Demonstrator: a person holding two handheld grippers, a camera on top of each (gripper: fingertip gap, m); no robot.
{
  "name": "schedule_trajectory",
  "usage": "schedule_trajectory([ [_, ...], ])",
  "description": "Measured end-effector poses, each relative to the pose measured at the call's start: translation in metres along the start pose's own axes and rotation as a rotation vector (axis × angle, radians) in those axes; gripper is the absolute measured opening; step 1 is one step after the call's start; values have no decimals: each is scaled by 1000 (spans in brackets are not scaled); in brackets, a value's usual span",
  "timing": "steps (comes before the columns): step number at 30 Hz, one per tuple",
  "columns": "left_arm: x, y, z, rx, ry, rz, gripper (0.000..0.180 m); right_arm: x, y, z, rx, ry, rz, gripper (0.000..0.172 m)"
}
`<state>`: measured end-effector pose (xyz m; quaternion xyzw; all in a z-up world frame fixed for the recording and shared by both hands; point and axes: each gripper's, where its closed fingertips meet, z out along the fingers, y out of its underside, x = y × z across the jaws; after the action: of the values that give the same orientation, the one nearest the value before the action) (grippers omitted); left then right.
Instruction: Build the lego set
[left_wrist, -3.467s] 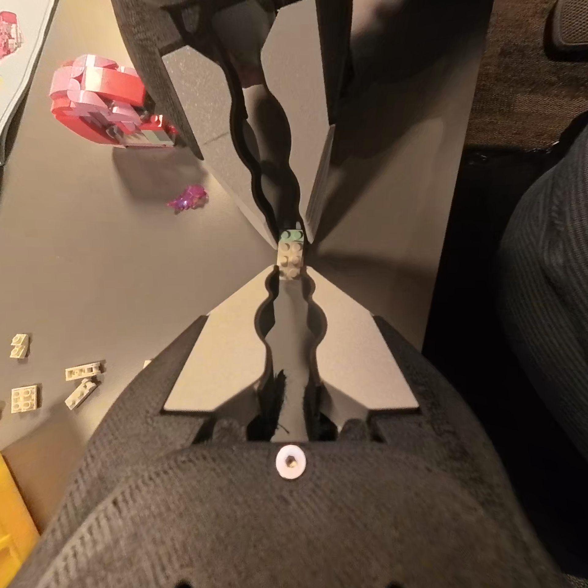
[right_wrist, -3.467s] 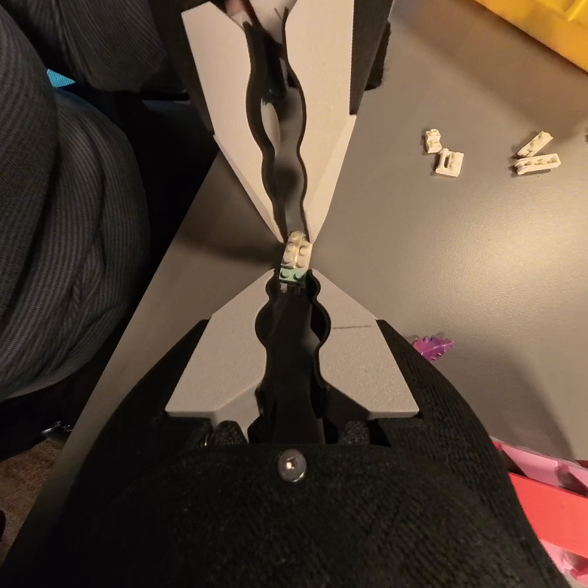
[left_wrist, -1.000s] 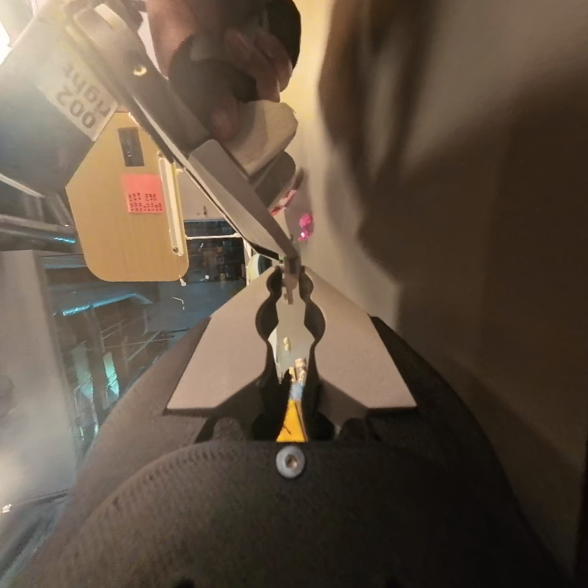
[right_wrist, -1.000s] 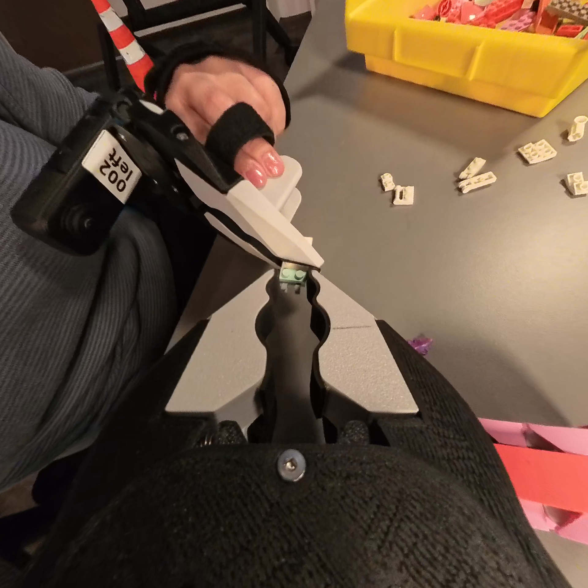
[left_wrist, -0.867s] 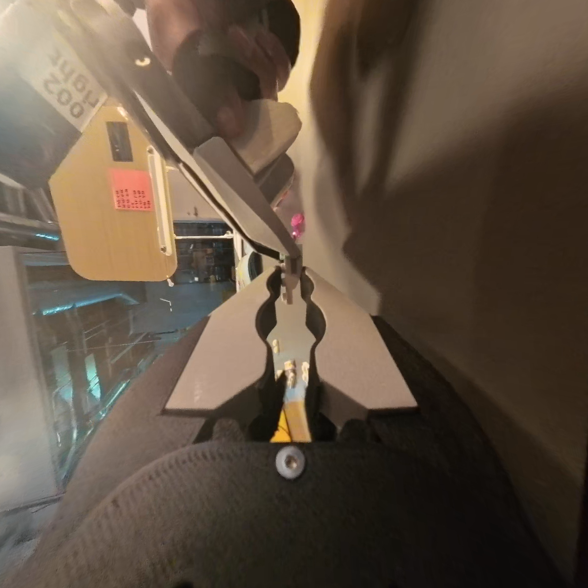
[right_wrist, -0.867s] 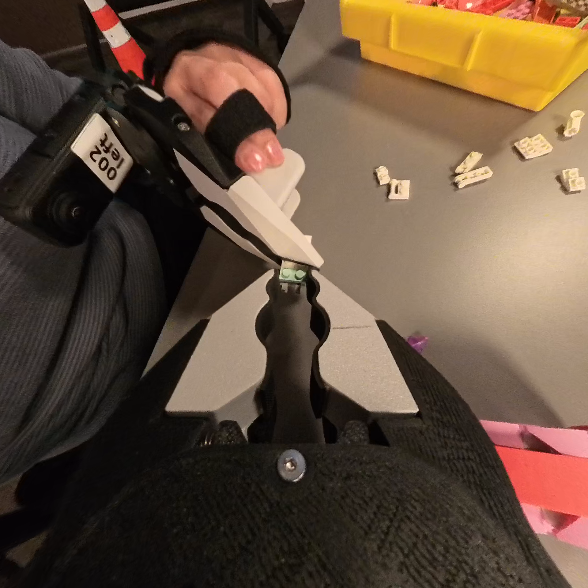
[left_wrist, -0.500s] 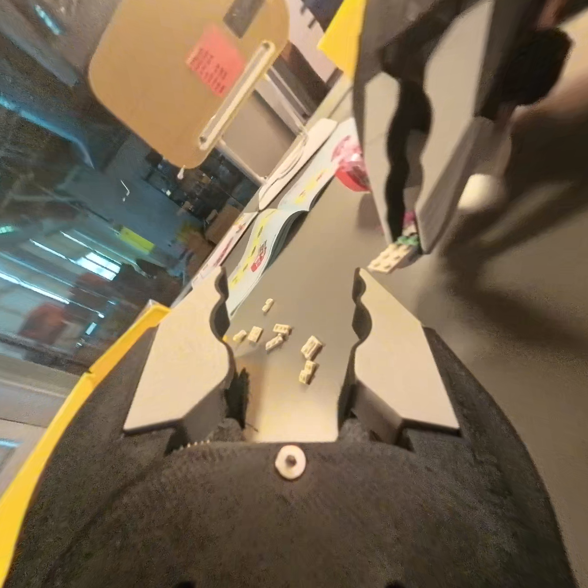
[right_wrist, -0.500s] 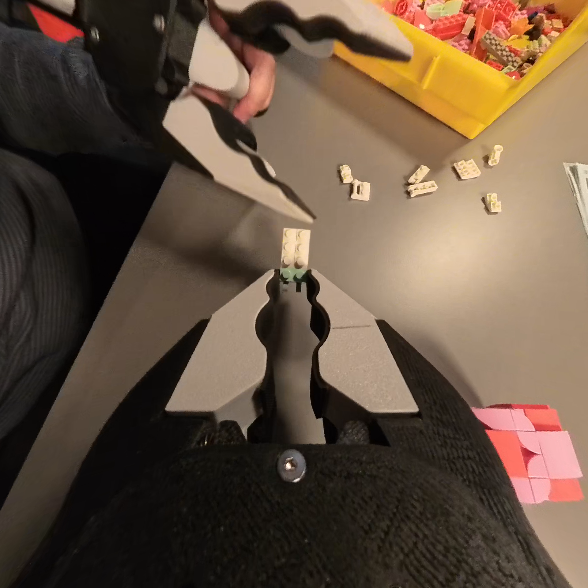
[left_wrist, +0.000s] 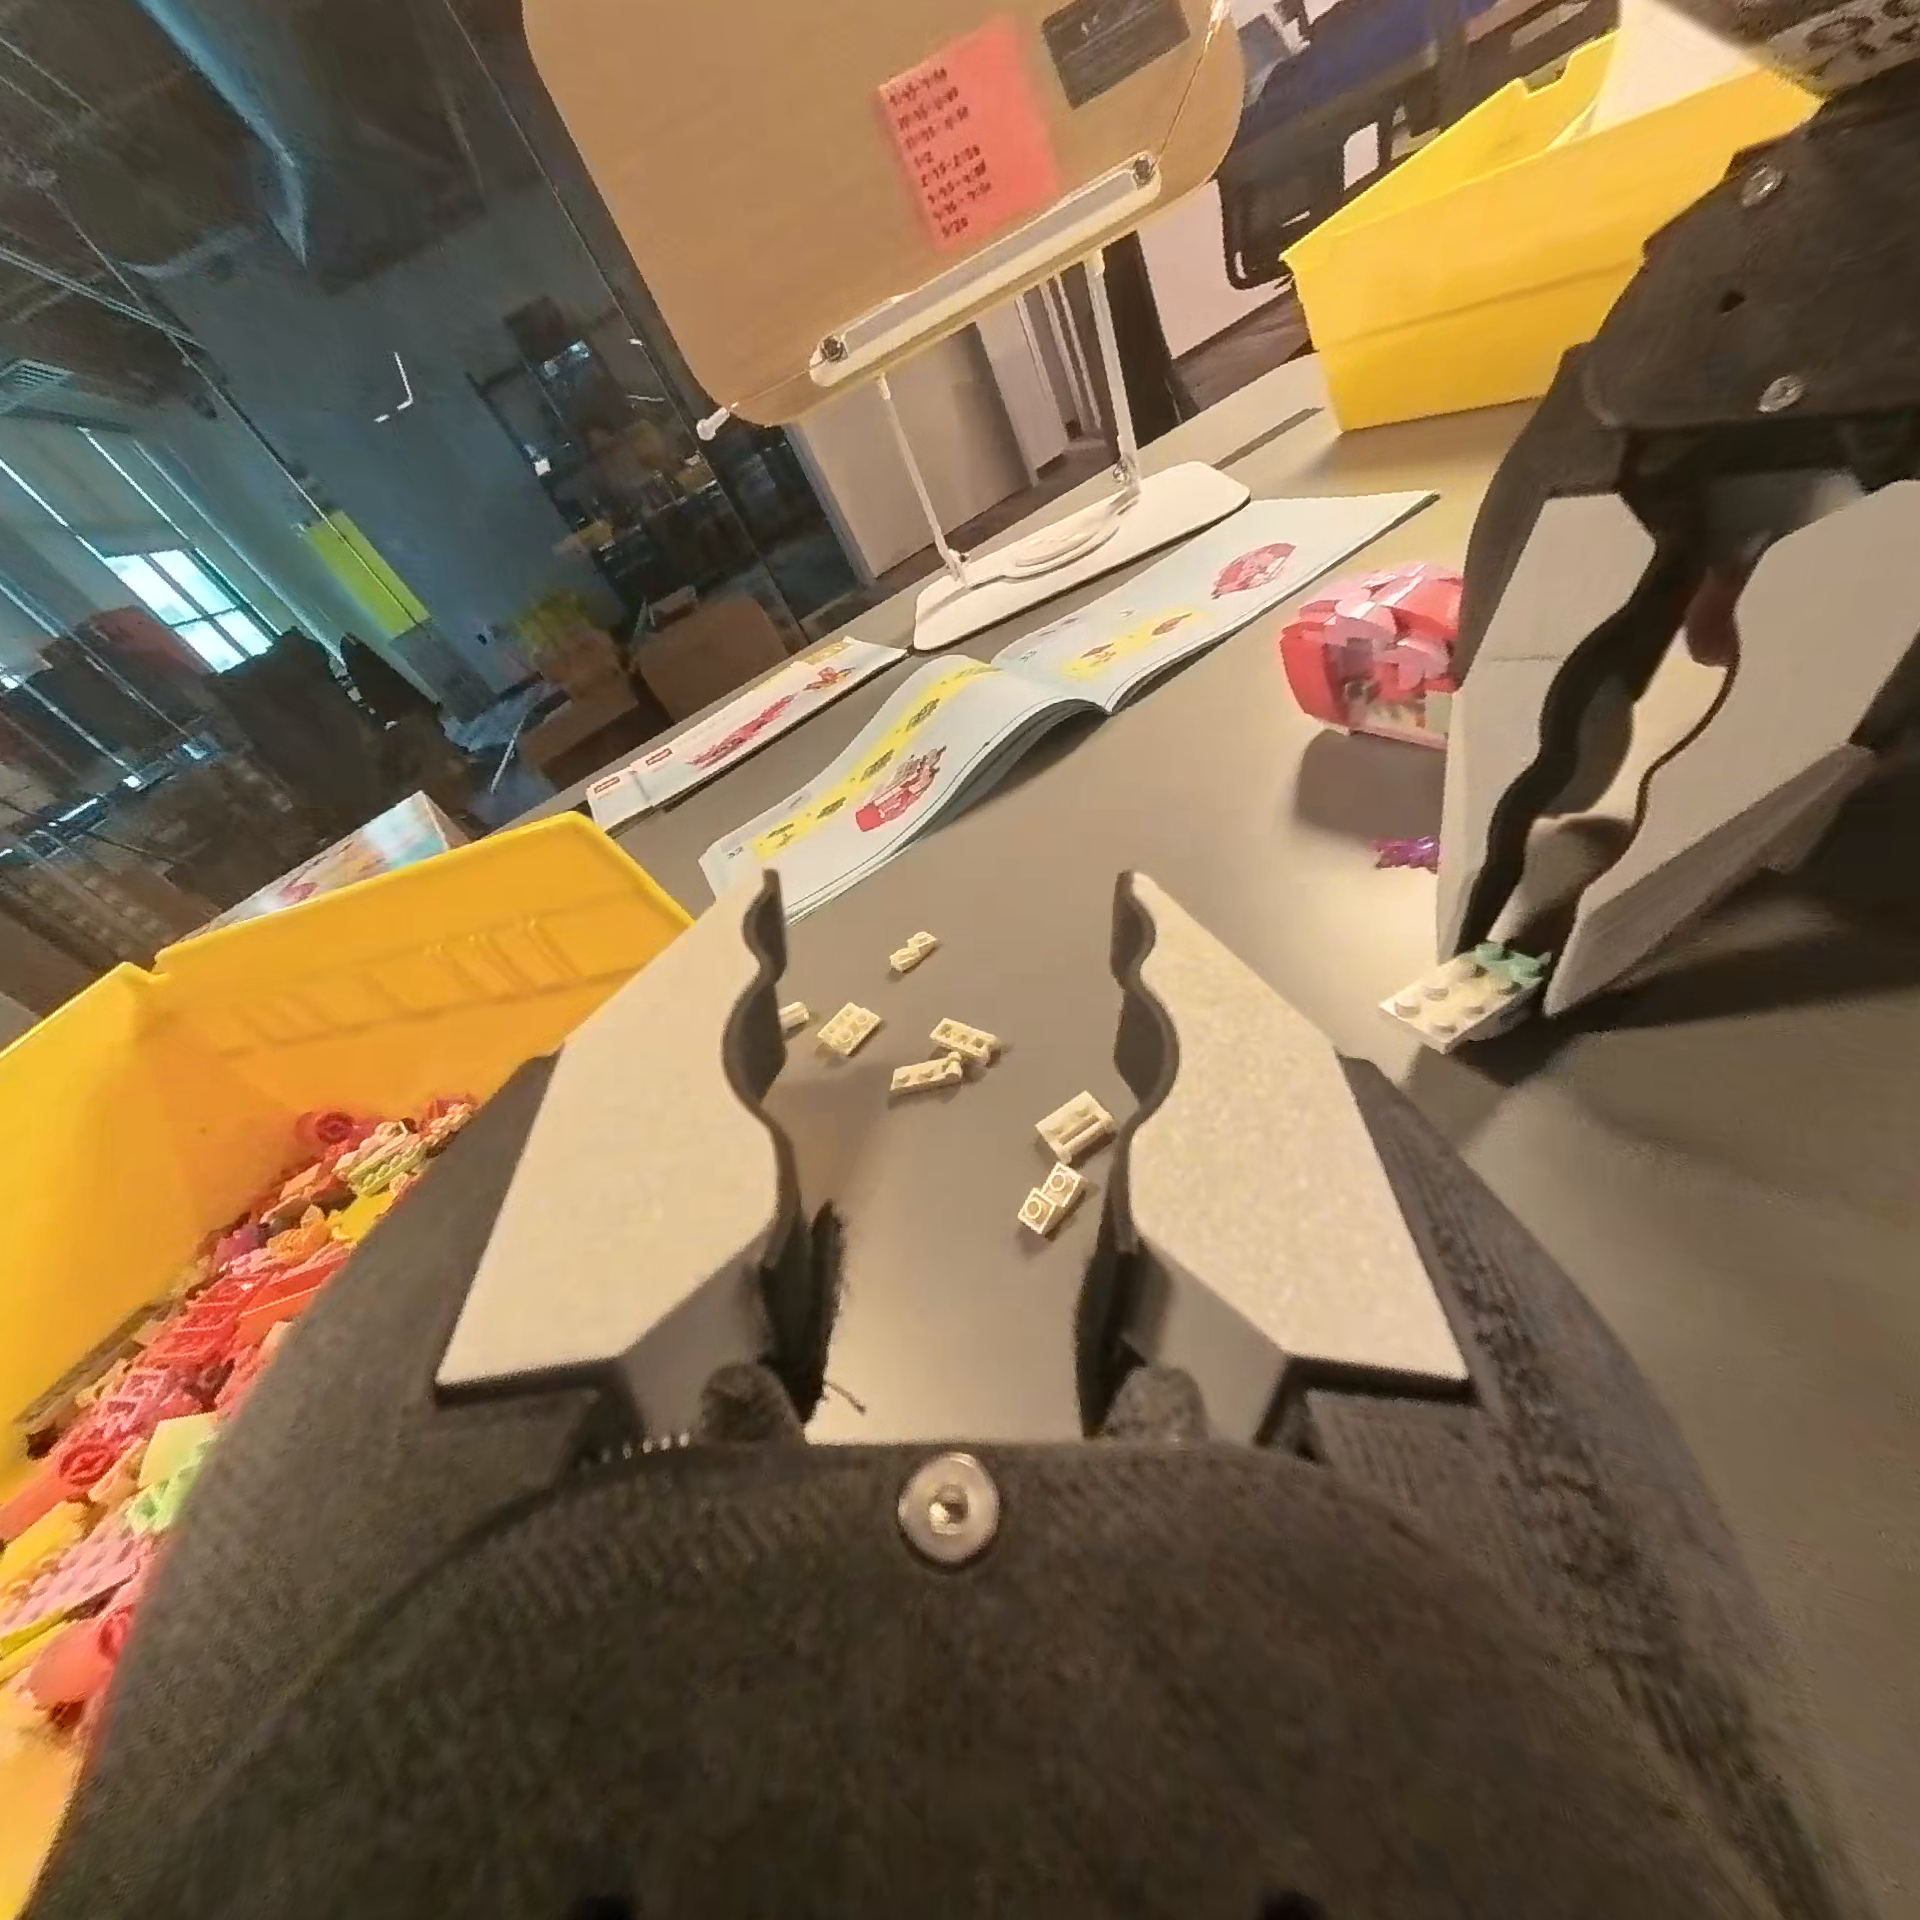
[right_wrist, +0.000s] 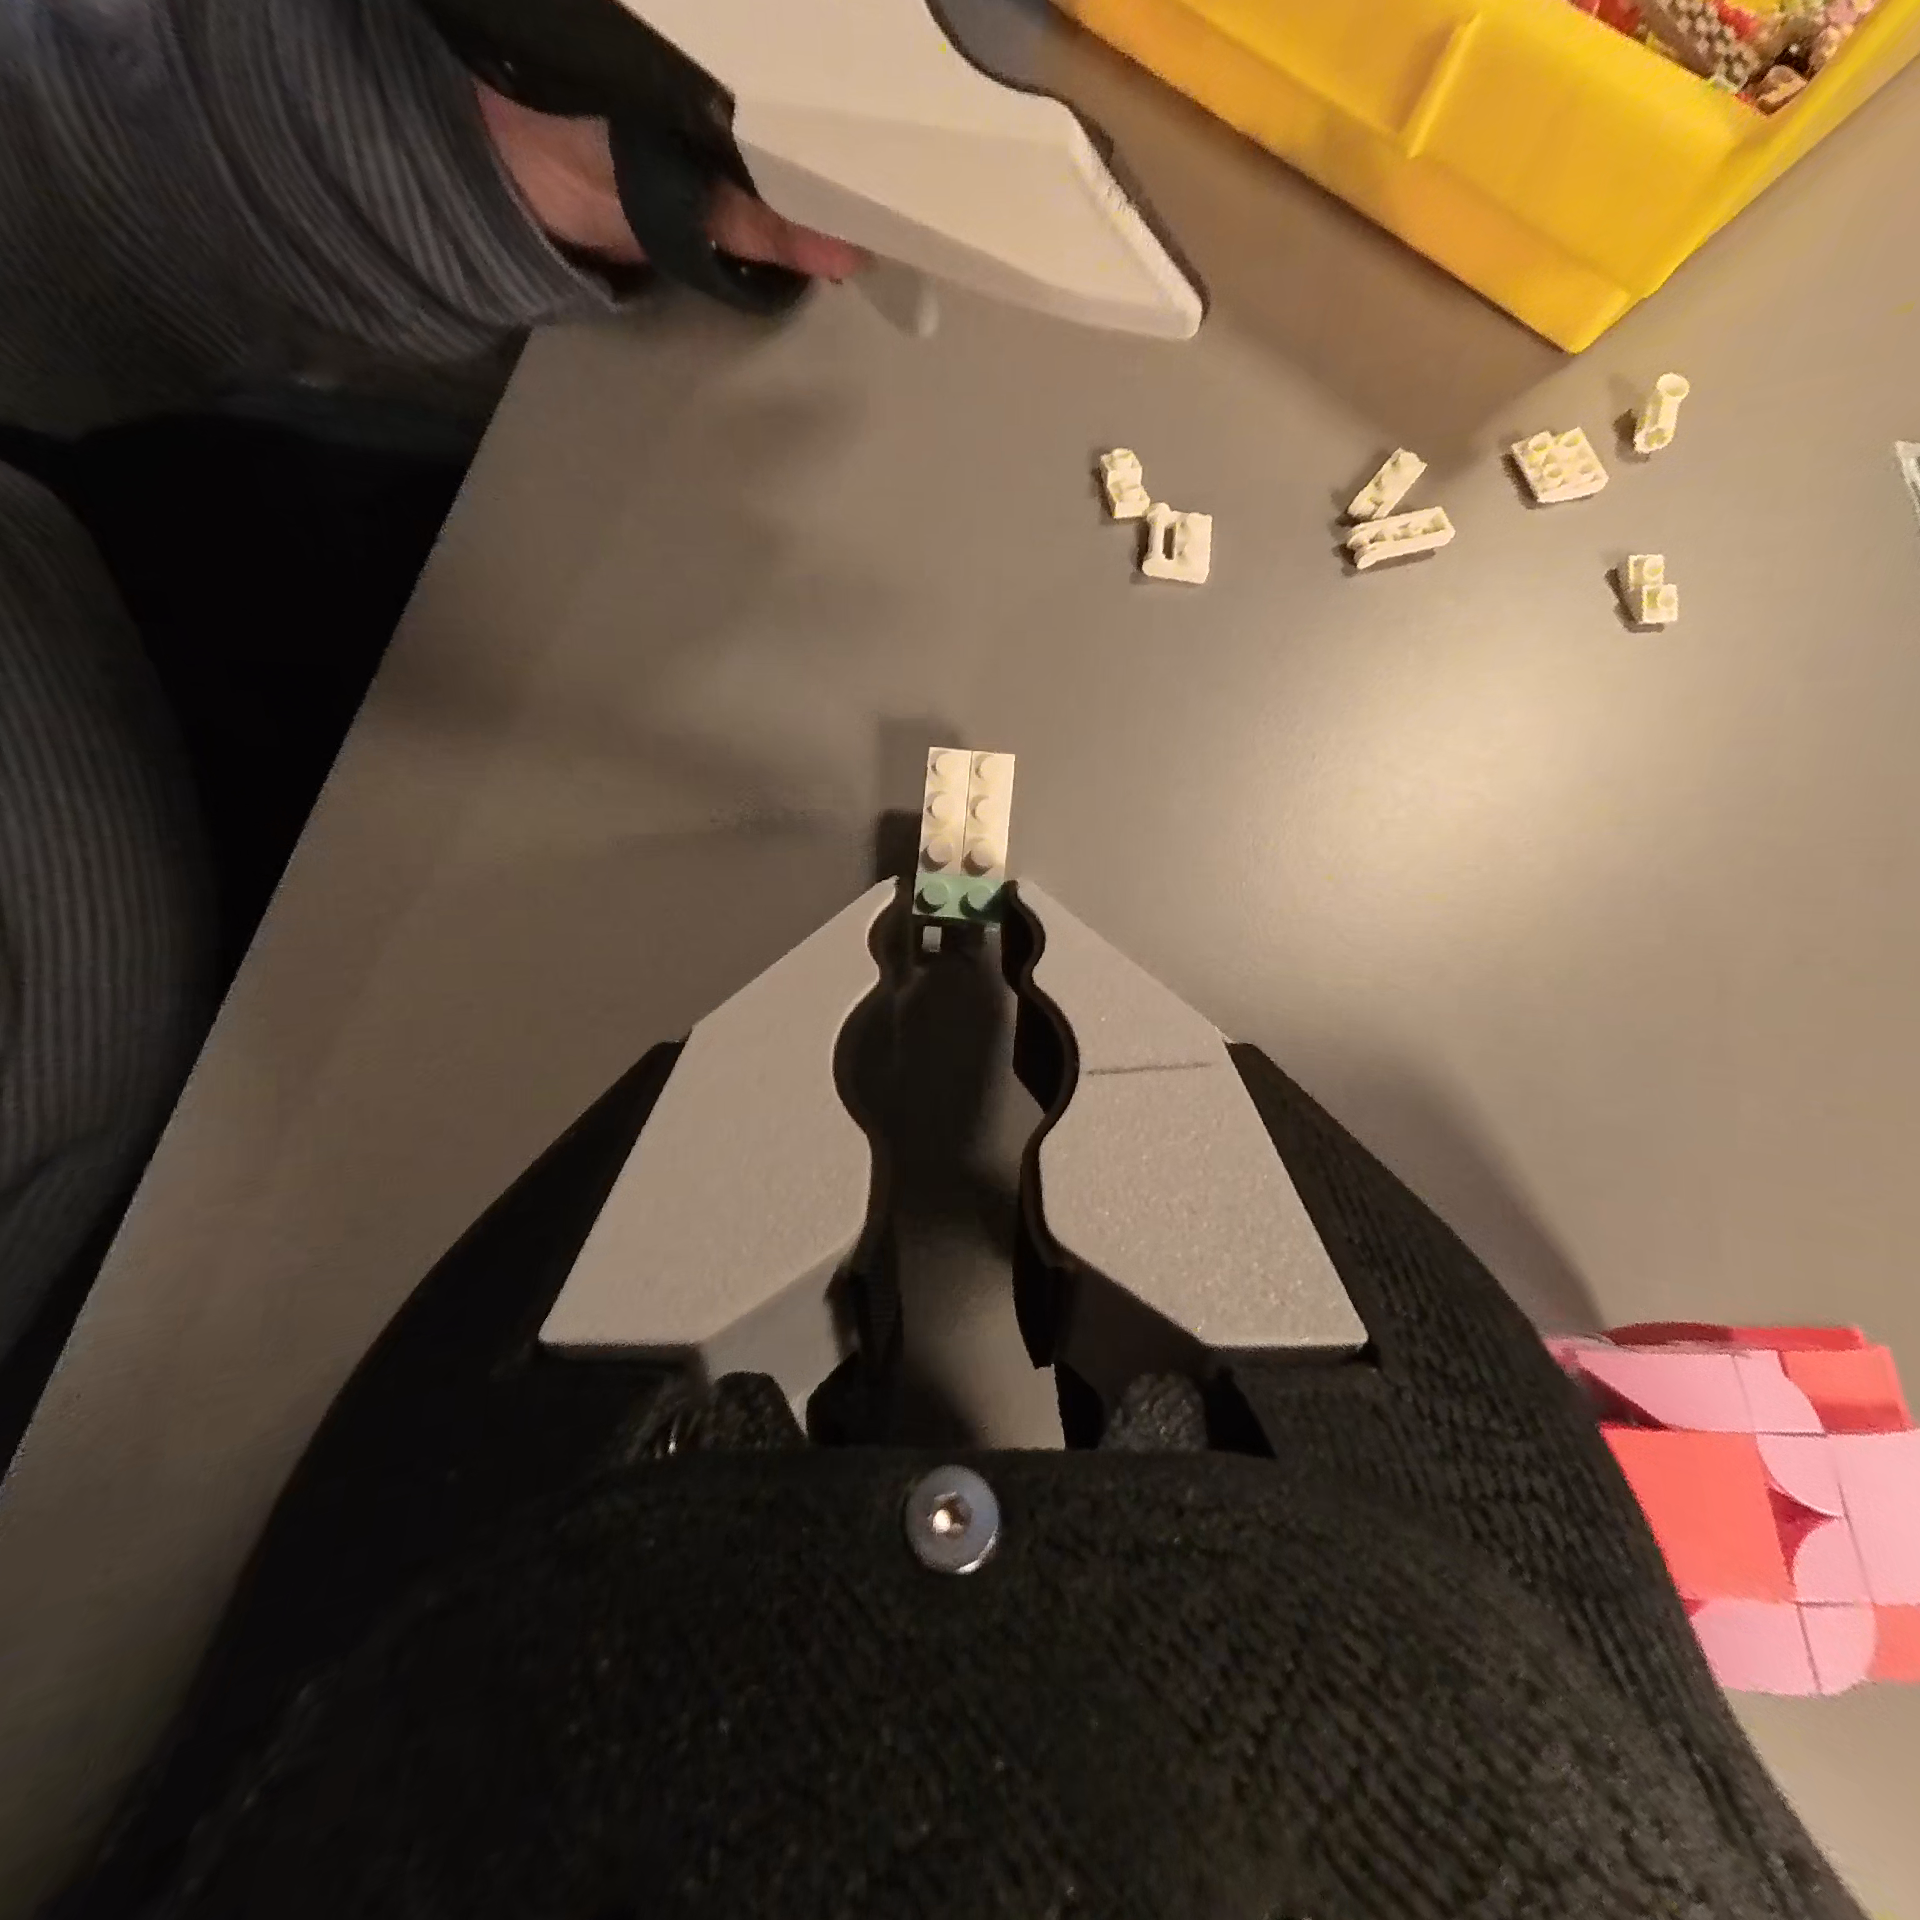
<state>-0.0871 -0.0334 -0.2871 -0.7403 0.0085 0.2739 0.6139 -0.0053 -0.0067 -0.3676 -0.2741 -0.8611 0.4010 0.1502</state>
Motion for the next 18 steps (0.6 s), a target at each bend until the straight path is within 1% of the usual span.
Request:
schedule_trajectory([
  [10, -1, 1, 0, 2, 17, -35, 63, 1, 1, 1, -2, -6, 45, 16],
  [18, -3, 0, -1, 10, 21, -69, 63, -2, 0, 1, 1, -22, 52, 23],
])
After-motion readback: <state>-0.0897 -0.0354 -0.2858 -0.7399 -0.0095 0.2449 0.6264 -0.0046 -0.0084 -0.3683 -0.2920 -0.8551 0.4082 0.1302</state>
